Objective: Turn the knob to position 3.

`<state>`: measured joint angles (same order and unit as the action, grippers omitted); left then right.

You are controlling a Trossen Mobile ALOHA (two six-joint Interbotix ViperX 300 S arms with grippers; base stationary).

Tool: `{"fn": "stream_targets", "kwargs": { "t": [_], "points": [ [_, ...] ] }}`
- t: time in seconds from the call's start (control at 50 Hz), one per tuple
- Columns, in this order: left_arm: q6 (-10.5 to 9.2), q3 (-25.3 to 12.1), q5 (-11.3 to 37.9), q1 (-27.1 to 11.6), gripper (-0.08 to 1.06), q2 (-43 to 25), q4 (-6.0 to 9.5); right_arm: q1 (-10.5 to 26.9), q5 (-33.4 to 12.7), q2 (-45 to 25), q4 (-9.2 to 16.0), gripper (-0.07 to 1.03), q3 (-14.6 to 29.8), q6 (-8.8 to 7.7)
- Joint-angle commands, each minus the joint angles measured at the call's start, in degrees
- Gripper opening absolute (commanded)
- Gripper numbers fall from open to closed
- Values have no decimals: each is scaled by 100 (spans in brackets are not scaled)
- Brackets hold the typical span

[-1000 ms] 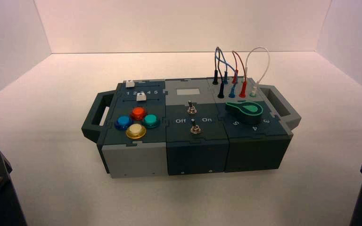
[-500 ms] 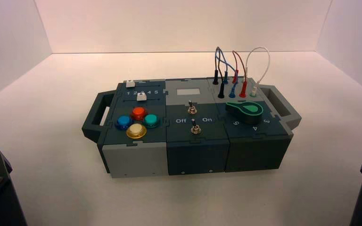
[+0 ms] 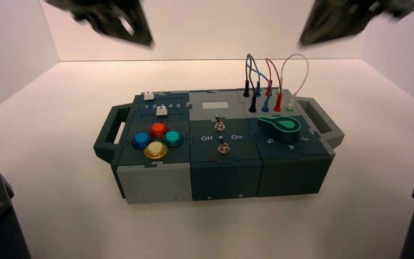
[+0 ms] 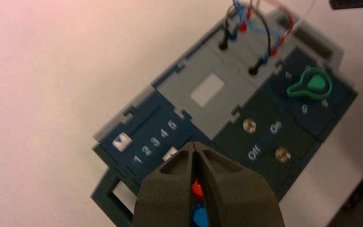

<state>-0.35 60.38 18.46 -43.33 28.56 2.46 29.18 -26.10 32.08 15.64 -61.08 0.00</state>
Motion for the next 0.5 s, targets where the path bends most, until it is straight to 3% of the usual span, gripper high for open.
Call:
{"fn": "stream_targets", "kwargs": {
  "t": [0.02,0.24,0.5],
  "points": [
    [-9,-237,26,-18,-3,-70,-9,404,-35,-290,246,-2,176,35],
    [0,-290,26,-26,-3,-114,-18,756,-79,-686,475,-2,229,26],
    [0,-316,44,-26,-3,-97,-26,870,-141,-958,598,-2,237,35]
  ]
}}
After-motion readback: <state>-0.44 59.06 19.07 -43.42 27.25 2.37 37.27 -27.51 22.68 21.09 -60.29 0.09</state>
